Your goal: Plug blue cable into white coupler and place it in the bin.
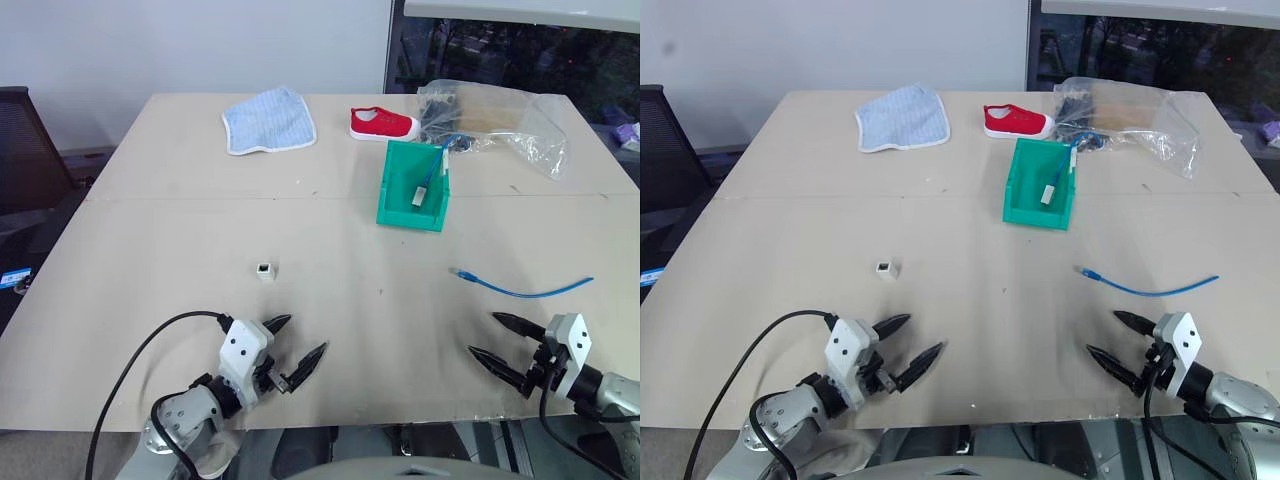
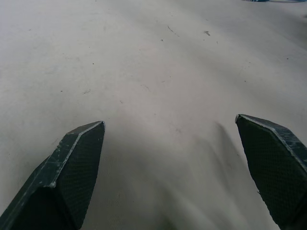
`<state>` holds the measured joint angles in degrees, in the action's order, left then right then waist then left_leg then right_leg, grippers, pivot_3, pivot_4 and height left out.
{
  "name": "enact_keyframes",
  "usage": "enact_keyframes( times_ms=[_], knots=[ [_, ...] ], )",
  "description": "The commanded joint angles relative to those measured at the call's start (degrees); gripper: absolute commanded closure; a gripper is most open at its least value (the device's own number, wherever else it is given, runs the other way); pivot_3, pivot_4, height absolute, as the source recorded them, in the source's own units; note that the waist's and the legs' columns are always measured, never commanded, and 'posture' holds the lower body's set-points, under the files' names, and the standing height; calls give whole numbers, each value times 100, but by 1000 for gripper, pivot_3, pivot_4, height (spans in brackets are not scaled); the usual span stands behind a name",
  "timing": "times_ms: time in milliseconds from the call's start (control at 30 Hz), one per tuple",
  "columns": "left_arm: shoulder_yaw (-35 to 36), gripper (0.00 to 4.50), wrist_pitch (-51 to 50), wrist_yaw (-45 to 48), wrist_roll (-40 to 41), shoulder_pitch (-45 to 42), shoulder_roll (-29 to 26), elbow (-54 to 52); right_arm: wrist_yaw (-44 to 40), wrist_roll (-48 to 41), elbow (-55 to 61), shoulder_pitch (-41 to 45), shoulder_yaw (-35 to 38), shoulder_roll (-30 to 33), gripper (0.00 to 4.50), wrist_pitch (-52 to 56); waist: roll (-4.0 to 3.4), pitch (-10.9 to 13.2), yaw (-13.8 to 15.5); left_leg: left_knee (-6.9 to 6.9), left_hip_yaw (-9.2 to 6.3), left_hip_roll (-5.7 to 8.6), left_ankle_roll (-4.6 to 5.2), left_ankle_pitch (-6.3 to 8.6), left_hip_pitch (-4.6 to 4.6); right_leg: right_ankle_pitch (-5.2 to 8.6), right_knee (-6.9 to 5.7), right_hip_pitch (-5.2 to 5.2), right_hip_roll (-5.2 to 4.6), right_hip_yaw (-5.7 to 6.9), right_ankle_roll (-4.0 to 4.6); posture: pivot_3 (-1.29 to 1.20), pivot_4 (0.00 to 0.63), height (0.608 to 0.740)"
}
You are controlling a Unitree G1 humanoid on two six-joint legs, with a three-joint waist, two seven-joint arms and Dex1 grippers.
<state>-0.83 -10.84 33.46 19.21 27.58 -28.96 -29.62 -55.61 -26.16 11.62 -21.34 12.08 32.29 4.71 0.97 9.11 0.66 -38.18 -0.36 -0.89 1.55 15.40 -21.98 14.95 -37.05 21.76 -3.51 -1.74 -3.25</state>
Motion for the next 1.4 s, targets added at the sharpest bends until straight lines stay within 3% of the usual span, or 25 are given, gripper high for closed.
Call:
enact_keyframes(
  times_ms=[33,733,1000,1100,1300,1400],
  knots=[
    [161,0,33,118,101,19,-38,29,9,12,104,72,62,77,214,-85,0,0,0,0,0,0,0,0,0,0,0,0,0,0,0,0,150,740],
    [391,0,202,758,245,-150,-146,245,124,37,87,355,154,53,214,-54,-12,7,0,3,-2,0,3,2,-6,0,13,0,-4,5,1,0,150,740],
    [272,0,-1203,1441,1597,-1536,-762,-363,195,6,-275,1638,68,610,214,633,-30,23,6,-9,-5,0,5,1,-10,-11,12,-1,-3,37,13,0,150,740],
    [10,0,-1778,1550,1561,-2289,-1233,-547,-121,388,-1061,2454,-424,963,214,805,-29,30,-1,-8,1,4,5,1,-12,-11,16,-1,28,41,11,0,150,740],
    [116,0,-2629,1376,1835,-3300,-1541,-690,-619,585,-1919,3224,-876,1042,214,848,-30,32,-1,-1,-12,-3,5,1,-29,-22,18,12,48,49,-12,0,150,740],
    [148,0,-2807,1465,1892,-3452,-1742,-824,-792,606,-2121,3373,-965,1055,1066,829,-31,32,-2,-3,-15,-4,5,1,-68,-24,17,50,50,51,-14,0,150,740]
  ],
)
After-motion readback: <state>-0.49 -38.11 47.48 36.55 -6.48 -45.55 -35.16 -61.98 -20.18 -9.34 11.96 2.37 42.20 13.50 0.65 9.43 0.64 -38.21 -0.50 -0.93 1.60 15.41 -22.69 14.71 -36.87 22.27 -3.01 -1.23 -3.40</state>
